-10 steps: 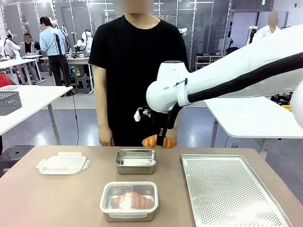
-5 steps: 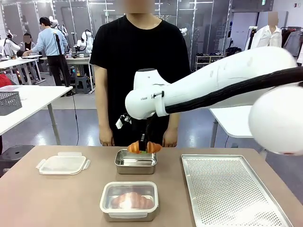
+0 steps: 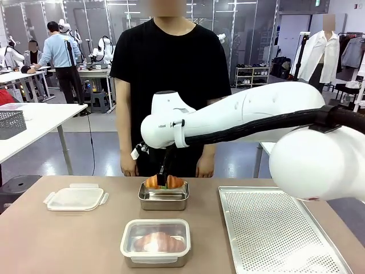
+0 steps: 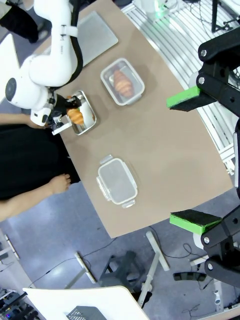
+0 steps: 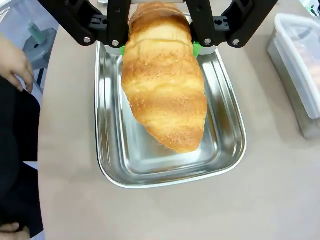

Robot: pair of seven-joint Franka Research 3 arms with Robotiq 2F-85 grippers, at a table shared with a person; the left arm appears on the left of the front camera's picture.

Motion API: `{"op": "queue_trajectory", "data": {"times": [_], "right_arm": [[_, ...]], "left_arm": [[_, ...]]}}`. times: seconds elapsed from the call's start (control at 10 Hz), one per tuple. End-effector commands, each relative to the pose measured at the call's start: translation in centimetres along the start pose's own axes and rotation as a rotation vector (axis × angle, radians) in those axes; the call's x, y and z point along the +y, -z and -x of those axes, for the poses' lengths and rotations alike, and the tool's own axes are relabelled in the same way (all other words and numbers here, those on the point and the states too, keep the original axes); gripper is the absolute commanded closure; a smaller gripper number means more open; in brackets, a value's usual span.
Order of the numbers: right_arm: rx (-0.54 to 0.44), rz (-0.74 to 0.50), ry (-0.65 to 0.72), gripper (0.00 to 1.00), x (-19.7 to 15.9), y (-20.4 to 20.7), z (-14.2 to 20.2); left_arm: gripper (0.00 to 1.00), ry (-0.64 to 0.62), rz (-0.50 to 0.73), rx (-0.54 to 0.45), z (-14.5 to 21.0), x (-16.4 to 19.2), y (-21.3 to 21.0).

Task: Place the bread into the airtight container.
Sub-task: Pick up a Butter Roll and place it into an empty Airtight Container.

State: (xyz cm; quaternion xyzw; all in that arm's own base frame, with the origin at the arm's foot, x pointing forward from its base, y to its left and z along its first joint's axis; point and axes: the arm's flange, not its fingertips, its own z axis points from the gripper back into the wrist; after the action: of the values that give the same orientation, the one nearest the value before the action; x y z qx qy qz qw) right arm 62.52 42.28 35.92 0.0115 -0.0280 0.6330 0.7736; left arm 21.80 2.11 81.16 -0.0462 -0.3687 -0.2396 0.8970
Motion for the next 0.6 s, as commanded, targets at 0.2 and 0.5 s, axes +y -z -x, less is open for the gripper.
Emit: {"op": "queue_trajectory", "data": {"times": [0.2, 0.5], "right_arm": [[0.003, -0.043, 0.033, 0.00, -0.88, 0.33, -0.17], [-0.006, -0.037, 0.032, 0.00, -0.95, -0.09, 0.11]], "left_arm": [[0.00, 0.001, -0.002, 0.000, -0.08, -0.04, -0.06], [0.00, 0.001, -0.002, 0.000, -0.08, -0.04, -0.06]]}}
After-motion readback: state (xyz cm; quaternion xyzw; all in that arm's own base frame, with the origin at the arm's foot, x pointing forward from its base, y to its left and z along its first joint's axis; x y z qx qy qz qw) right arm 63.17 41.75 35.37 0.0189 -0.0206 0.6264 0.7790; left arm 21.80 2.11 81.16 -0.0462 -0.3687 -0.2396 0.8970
